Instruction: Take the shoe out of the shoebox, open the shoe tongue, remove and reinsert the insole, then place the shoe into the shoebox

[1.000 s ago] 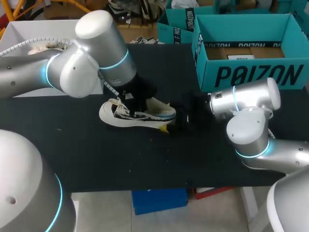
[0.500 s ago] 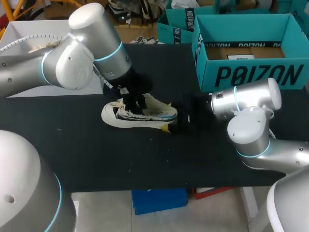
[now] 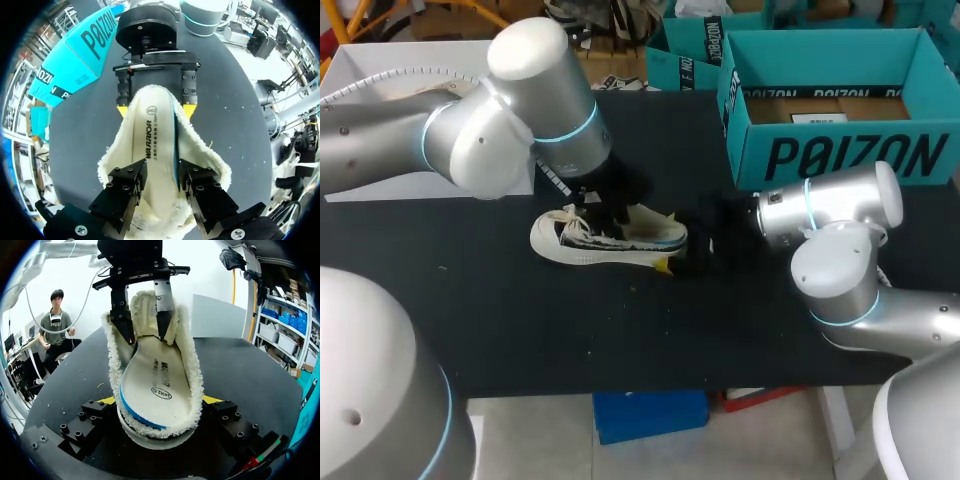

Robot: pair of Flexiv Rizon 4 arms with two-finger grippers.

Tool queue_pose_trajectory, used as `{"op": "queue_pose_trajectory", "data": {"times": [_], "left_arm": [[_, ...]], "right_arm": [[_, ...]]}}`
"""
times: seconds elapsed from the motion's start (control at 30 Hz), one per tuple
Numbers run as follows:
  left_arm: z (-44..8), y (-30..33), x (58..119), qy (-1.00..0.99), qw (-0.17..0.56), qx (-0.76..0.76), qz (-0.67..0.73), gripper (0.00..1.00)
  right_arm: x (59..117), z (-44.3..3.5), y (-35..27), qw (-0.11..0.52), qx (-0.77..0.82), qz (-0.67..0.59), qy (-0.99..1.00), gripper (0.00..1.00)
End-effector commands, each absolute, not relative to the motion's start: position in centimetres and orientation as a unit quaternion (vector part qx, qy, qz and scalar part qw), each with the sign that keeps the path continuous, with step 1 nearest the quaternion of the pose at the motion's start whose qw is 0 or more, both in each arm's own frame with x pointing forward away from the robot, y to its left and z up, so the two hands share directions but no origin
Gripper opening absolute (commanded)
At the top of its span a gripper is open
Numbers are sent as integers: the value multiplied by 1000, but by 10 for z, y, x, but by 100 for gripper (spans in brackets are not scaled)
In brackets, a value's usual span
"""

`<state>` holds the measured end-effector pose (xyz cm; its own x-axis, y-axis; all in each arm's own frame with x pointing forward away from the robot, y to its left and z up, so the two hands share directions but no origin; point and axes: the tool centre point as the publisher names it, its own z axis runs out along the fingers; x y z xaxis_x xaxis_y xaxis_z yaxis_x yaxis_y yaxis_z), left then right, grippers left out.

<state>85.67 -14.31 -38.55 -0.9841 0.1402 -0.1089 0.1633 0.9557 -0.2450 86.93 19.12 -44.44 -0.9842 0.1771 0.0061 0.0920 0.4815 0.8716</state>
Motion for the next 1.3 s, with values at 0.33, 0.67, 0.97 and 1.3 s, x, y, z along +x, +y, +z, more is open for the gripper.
{"op": "queue_pose_trajectory", "data": {"times": [0.33, 0.67, 0.97, 1.3], "left_arm": [[-397, -145, 852, 990, 86, 69, -92, 42], [-410, -143, 861, 990, 91, 64, -83, 42], [-417, -145, 866, 990, 97, 64, -81, 42], [-419, -142, 873, 989, 107, 52, -81, 3]], "right_arm": [[871, -446, 191, 42, 79, 503, 860, 0], [871, -446, 191, 42, 79, 503, 860, 0], [871, -446, 191, 42, 79, 503, 860, 0], [871, -446, 191, 42, 79, 503, 860, 0]]}}
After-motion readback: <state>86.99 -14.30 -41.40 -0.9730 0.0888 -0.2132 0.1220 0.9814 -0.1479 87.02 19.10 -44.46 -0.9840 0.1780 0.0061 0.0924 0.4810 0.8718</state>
